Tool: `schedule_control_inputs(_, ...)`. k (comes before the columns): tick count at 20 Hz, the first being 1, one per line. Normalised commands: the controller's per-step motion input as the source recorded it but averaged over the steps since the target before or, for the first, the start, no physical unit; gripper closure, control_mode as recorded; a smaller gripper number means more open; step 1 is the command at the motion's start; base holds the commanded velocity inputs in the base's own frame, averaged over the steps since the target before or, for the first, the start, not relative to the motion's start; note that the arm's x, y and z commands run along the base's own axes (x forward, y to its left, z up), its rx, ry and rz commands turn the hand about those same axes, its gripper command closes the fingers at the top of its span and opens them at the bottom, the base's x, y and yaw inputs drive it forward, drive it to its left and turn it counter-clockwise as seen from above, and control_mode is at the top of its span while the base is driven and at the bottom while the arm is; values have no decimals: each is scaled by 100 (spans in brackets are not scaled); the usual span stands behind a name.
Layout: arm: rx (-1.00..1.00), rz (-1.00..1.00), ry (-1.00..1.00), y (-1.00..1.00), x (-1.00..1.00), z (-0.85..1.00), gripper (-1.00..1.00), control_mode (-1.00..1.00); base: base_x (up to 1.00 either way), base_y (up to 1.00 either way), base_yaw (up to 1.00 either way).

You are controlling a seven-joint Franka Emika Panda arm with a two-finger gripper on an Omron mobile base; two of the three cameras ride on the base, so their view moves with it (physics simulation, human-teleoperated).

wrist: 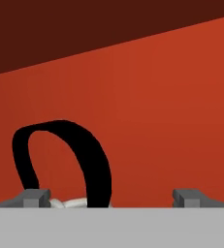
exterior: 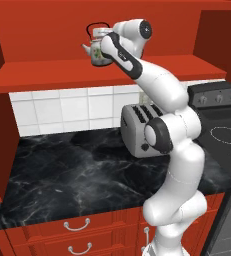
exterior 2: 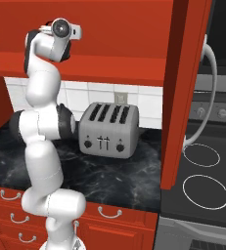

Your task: Open the cabinet, pick the kettle from the cabinet, and place it in the sink.

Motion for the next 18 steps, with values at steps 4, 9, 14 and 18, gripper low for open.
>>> schedule_control_inputs(4, 0, 0, 0, 5, 9, 0, -100, -100, 0, 0, 0)
schedule_control_inputs(9, 0, 0, 0, 11, 9, 0, 100, -100, 0, 0, 0)
schedule_control_inputs(14, 0, 0, 0, 6, 4, 0, 100, -100, 0, 0, 0)
schedule_control_inputs(18, 0, 0, 0, 0, 0, 0, 100, -100, 0, 0, 0)
